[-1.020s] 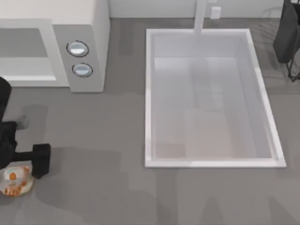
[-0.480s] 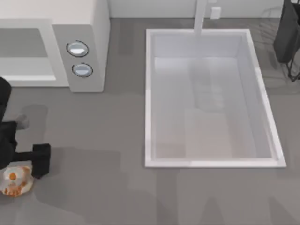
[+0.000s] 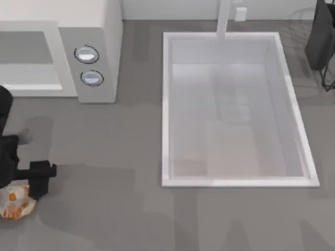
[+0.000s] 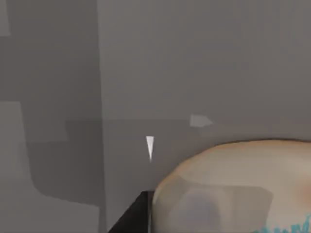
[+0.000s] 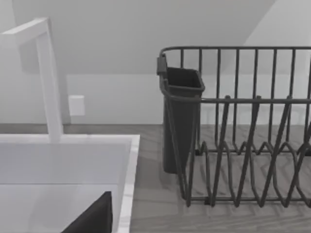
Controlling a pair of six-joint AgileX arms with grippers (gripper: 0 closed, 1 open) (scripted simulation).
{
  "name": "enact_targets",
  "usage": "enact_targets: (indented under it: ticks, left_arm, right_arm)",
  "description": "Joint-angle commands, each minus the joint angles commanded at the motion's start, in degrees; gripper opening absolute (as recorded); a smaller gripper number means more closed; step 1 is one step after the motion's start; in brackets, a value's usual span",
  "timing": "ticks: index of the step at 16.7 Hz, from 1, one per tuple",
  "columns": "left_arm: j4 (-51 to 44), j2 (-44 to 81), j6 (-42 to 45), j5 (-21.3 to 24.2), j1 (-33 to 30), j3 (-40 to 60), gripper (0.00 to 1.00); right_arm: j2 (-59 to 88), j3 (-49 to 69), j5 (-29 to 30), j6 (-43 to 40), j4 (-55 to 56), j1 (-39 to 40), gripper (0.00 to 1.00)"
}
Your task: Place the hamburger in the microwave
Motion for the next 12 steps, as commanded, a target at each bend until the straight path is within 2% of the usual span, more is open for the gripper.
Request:
enact_targets:
  ticks: [3, 9, 12]
  left_arm:
    - [-4.13, -1.29, -0.18, -0.02, 0.03, 3.0, 0.0]
    - [-21.5, -7.52, -0.39, -0.02, -0.14, 12.78, 0.0]
    - [-24.68, -9.61, -0.36, -0.01, -0.22, 15.05, 0.0]
  right_arm:
    - [0.0, 0.0, 0.0, 0.0, 0.0, 0.0, 1.0]
    - [0.0, 0.0, 0.0, 0.0, 0.0, 0.0, 1.0]
    - [0.0, 0.0, 0.0, 0.0, 0.0, 0.0, 1.0]
